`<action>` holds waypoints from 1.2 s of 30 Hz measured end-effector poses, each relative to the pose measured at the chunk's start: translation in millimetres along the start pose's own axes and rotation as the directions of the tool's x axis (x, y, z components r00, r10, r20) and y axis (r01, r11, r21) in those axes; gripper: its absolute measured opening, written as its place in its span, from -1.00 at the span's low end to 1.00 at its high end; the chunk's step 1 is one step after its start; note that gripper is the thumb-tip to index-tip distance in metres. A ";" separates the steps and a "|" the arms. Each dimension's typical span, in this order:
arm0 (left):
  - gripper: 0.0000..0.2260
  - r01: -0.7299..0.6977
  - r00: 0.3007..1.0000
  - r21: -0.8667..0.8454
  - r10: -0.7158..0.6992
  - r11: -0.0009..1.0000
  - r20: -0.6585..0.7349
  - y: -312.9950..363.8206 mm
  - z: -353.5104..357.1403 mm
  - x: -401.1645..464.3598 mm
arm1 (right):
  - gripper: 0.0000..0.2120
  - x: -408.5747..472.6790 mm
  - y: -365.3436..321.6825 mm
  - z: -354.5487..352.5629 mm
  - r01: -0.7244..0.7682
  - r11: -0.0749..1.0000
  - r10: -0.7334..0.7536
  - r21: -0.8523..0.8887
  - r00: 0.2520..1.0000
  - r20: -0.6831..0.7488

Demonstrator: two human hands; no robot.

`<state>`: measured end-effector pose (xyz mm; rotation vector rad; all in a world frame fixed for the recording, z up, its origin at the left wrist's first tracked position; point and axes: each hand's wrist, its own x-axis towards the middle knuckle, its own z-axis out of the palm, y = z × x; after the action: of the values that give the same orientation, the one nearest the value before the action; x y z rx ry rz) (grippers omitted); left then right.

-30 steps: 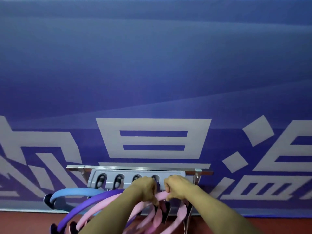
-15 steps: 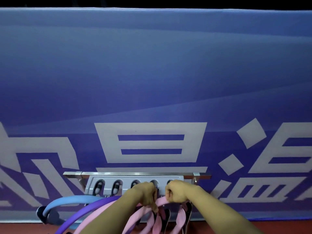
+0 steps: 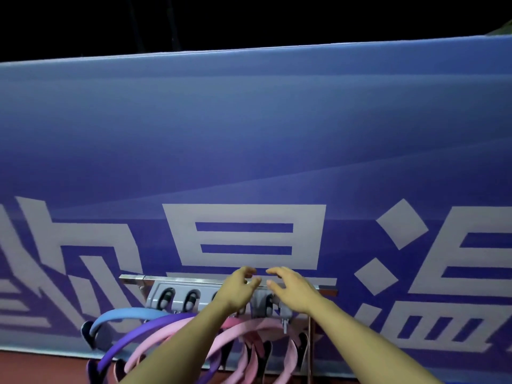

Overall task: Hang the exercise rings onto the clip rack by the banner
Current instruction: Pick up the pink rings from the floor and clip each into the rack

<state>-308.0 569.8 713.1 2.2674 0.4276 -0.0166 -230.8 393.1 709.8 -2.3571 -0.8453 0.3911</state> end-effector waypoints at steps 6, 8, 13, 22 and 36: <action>-0.60 0.011 0.982 -0.160 -0.041 0.987 -0.183 3.2 11.4 -37.1 | -0.60 -18.1 3.0 3.2 0.079 0.972 -0.057 0.220 0.993 -0.103; -0.67 0.016 0.970 -0.253 -0.077 0.967 -0.231 7.6 16.0 -48.8 | -0.60 -25.0 2.0 4.4 0.110 0.956 -0.079 0.272 0.989 -0.122; -0.73 -0.024 0.962 -0.302 -0.060 0.953 -0.267 12.9 17.2 -76.1 | -0.58 -46.1 -5.8 -0.4 0.150 0.929 -0.100 0.338 0.982 -0.161; -0.68 -0.155 0.960 -0.325 0.065 0.933 -0.271 38.2 8.1 -130.3 | -0.59 -109.3 -35.4 -8.3 0.171 0.947 -0.124 0.273 0.976 -0.181; -0.73 -0.237 0.965 -0.540 0.131 0.808 -0.228 -5.9 77.6 -252.3 | -0.70 -270.1 -65.4 58.9 -0.025 0.768 0.265 0.639 0.922 -0.282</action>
<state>-537.9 441.3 694.3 1.7109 0.2551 0.3747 -492.3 282.9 724.0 -1.7774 -0.2789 0.2395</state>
